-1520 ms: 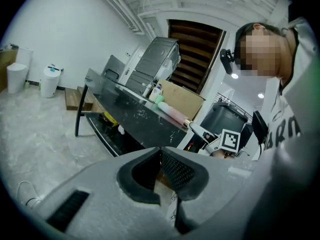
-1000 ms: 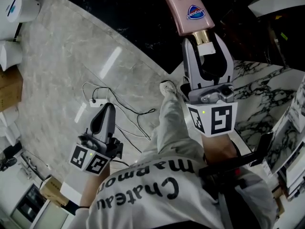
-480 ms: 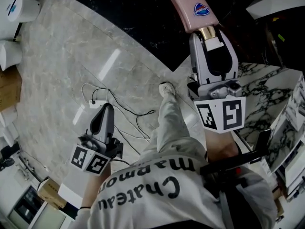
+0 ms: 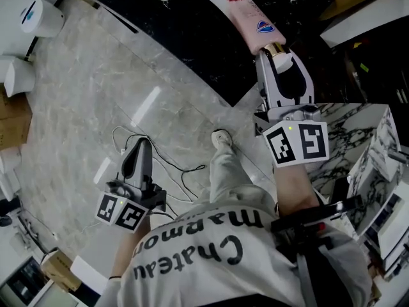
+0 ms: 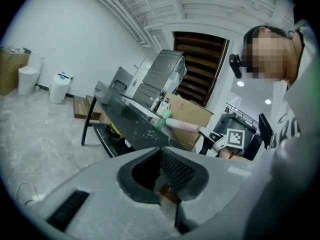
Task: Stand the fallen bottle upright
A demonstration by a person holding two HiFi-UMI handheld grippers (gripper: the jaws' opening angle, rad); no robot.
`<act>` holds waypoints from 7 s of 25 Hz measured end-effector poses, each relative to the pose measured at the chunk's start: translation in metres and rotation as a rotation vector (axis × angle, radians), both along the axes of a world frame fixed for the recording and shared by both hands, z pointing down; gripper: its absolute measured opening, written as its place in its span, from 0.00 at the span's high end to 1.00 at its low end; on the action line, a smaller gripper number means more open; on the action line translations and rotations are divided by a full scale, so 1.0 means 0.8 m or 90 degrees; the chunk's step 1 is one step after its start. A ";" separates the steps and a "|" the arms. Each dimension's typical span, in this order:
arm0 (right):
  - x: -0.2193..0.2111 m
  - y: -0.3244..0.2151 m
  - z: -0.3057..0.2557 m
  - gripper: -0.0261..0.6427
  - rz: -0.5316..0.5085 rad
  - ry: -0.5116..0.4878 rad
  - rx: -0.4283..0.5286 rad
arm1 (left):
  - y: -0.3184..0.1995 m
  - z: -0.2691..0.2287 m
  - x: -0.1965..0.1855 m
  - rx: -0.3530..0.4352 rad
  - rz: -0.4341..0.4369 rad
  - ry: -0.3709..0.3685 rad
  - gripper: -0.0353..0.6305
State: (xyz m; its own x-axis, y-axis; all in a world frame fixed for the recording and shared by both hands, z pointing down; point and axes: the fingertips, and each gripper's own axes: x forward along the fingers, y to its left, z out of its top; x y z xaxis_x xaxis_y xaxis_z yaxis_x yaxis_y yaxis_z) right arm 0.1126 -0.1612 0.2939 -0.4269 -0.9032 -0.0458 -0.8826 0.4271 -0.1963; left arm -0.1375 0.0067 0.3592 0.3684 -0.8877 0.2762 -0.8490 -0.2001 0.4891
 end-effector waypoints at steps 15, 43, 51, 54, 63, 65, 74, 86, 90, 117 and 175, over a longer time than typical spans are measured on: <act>-0.005 -0.042 -0.057 0.69 0.014 0.019 -0.052 | -0.028 -0.072 -0.037 0.089 -0.074 0.037 0.92; -0.037 -0.142 -0.135 0.69 -0.049 0.056 -0.044 | -0.083 -0.123 -0.073 0.161 -0.186 0.049 0.92; -0.048 -0.157 -0.145 0.69 -0.062 0.072 -0.025 | -0.085 -0.117 -0.078 0.170 -0.216 0.064 0.92; -0.051 -0.160 -0.147 0.69 -0.061 0.077 -0.024 | -0.081 -0.115 -0.082 0.168 -0.224 0.067 0.92; -0.052 -0.168 -0.150 0.69 -0.071 0.071 -0.033 | -0.076 -0.103 -0.086 0.149 -0.241 0.068 0.92; -0.054 -0.169 -0.150 0.69 -0.073 0.072 -0.035 | -0.077 -0.102 -0.089 0.146 -0.241 0.065 0.92; -0.055 -0.176 -0.151 0.69 -0.073 0.069 -0.038 | -0.092 -0.099 -0.107 0.143 -0.232 0.053 0.92; -0.063 -0.178 -0.149 0.70 -0.066 0.078 -0.042 | -0.097 -0.109 -0.123 0.152 -0.226 0.043 0.92; -0.063 -0.180 -0.149 0.70 -0.061 0.083 -0.042 | -0.095 -0.113 -0.127 0.156 -0.232 0.042 0.92; -0.100 -0.205 -0.151 0.72 -0.021 0.140 -0.049 | -0.143 -0.125 -0.183 0.186 -0.222 0.048 0.92; -0.110 -0.224 -0.147 0.72 0.110 0.164 -0.080 | -0.175 -0.140 -0.331 0.179 -0.208 -0.003 0.92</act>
